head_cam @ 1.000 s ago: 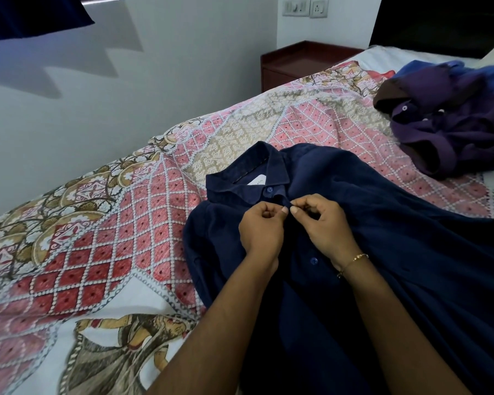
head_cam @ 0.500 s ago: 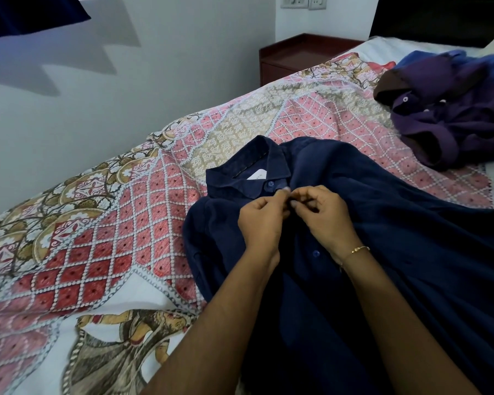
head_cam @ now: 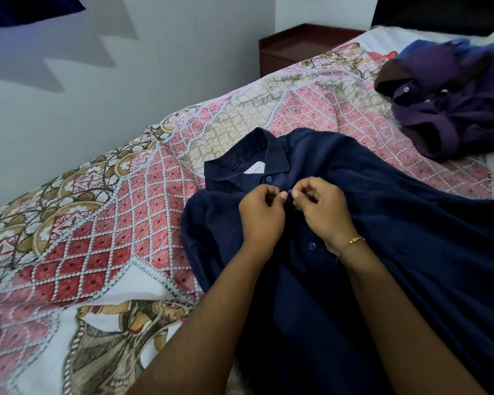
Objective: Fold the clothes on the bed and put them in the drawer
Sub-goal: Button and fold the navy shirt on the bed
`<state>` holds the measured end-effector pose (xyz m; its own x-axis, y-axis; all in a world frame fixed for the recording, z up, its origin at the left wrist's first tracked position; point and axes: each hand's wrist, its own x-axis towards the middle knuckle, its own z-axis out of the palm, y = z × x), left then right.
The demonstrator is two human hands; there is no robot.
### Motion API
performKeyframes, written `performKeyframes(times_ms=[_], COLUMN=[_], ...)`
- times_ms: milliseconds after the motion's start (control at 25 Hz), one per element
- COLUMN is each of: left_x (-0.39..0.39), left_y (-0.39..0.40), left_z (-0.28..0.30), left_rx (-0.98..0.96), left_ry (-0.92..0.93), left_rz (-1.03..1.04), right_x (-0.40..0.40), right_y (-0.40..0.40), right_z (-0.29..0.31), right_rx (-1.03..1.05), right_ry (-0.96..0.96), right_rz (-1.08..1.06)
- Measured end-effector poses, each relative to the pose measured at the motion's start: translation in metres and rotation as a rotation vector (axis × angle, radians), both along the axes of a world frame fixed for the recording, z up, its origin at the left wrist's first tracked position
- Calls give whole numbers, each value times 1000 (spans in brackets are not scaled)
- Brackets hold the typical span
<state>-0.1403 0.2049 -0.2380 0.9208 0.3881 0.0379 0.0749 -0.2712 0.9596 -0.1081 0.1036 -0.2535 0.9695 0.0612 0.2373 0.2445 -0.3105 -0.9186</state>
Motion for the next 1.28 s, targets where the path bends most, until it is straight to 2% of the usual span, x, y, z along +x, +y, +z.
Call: performKeyframes(times_ms=[80, 200, 320, 400, 480, 560, 640, 720, 880, 1000, 1120, 1280], left_x=[0, 1, -2, -10, -19, -31, -39, -44, -60, -67, -67, -63], left_y=[-2, -3, 0, 2, -1, -8, -14, -18, -36, -35, -35, -38], left_z=[-1, -3, 1, 8, 11, 11, 10, 11, 14, 13, 20, 25], left_rx=[-182, -43, 45, 140, 244, 402, 536, 582, 718, 577, 436, 263], left_ry=[56, 19, -30, -46, -26, 59, 176, 259, 309, 275, 249, 186], left_rz=[8, 62, 184, 195, 52, -144, -264, -281, -266, -149, -108, -115], right_x=[-3, -3, -1, -6, -13, -22, -28, -31, -33, -41, -47, -57], right_y=[-1, -2, -14, -30, -46, -57, -58, -54, -50, -53, -59, -56], right_z=[3, 8, 18, 23, 18, 6, -2, -2, 5, 19, 34, 44], right_rx=[152, 184, -138, -402, -657, -742, -638, -600, -592, -382, -167, -94], right_ry=[110, 152, -46, -53, 14, 44, 35, 11, 99, 226, 234, 219], right_rz=[78, 134, 86, 184, 262, 194, 58, -46, -64, -32, -42, 8])
